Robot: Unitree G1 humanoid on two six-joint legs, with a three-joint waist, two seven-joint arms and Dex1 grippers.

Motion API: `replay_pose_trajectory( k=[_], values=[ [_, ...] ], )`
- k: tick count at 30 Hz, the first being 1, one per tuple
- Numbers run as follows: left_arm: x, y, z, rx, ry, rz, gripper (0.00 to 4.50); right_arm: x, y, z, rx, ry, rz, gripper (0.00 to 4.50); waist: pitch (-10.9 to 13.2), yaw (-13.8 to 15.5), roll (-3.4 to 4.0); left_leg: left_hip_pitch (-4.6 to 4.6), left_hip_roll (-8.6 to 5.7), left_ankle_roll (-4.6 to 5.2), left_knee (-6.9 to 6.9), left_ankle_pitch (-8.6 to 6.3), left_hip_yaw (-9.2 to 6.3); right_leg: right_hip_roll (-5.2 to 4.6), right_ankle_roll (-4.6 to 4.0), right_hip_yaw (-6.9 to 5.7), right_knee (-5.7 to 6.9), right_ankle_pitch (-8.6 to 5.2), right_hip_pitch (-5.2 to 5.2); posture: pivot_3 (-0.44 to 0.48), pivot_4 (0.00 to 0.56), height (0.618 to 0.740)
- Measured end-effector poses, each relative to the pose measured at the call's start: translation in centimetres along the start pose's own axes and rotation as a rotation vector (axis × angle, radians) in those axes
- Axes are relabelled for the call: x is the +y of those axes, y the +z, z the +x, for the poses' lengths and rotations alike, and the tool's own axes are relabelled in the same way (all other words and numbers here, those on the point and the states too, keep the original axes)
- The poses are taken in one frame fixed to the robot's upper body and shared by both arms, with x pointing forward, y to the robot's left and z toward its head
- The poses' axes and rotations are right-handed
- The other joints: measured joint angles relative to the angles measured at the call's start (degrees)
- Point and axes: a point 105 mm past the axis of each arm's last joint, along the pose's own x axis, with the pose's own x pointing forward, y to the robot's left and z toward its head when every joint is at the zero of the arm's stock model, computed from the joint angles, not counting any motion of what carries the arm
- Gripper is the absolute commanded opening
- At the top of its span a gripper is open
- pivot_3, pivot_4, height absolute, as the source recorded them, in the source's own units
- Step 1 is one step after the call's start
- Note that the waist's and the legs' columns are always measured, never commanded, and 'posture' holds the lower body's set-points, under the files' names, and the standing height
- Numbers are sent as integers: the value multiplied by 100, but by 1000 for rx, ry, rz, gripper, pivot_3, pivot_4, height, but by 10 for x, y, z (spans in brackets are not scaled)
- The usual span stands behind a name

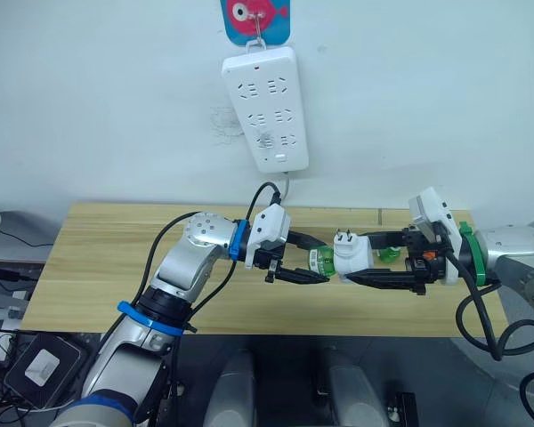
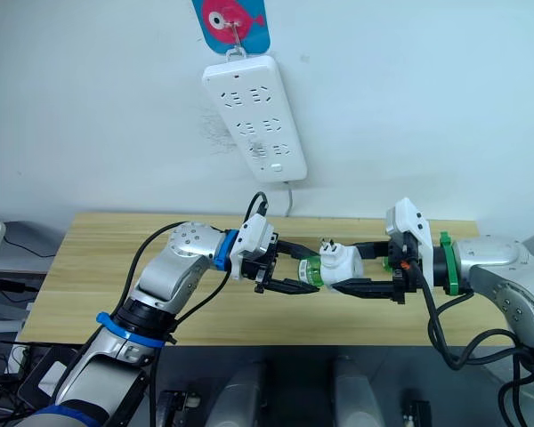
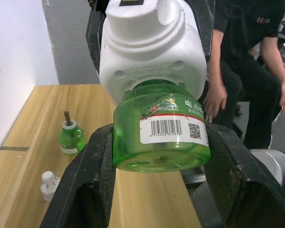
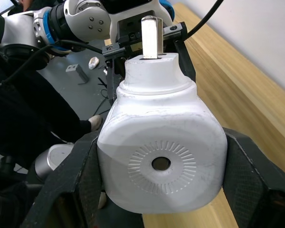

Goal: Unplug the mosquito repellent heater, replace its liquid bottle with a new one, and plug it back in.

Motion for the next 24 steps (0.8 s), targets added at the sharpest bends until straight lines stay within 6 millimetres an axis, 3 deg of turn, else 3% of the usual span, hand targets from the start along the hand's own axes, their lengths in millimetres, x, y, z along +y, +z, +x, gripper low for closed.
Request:
replay_pose_trajectory(
  k=[3,4,9,10,17,24],
  values=[
    [0,0,0,0,1,0,2263,0,0,0,-1,0,0,3006,0,1,0,0,0,0,1,0,0,0,0,0,3,0,0,-21,264,740],
    [0,0,0,0,2,-1,2976,0,0,0,-2,-1,1,3006,0,1,0,1,0,0,1,0,0,0,0,0,3,0,0,-21,264,740],
    [0,6,0,-3,11,29,4396,3,-9,4,-11,12,107,3006,0,0,0,2,0,-1,1,1,0,-1,0,2,10,0,0,-21,264,740],
    [1,7,-1,1,16,36,4500,1,-10,4,-12,2,130,3006,0,0,0,4,0,-1,2,1,1,-1,0,3,11,0,0,-18,262,740],
    [8,10,-19,165,118,226,4500,-28,-27,-7,-28,-240,409,3006,-1,1,-2,7,0,0,1,0,4,-3,0,8,16,0,0,0,259,740],
    [28,2,-15,344,299,456,4500,-44,-28,0,-53,-370,637,3006,-2,7,-1,6,-1,13,-1,-7,5,-3,0,9,19,0,0,5,257,740]
  ],
)
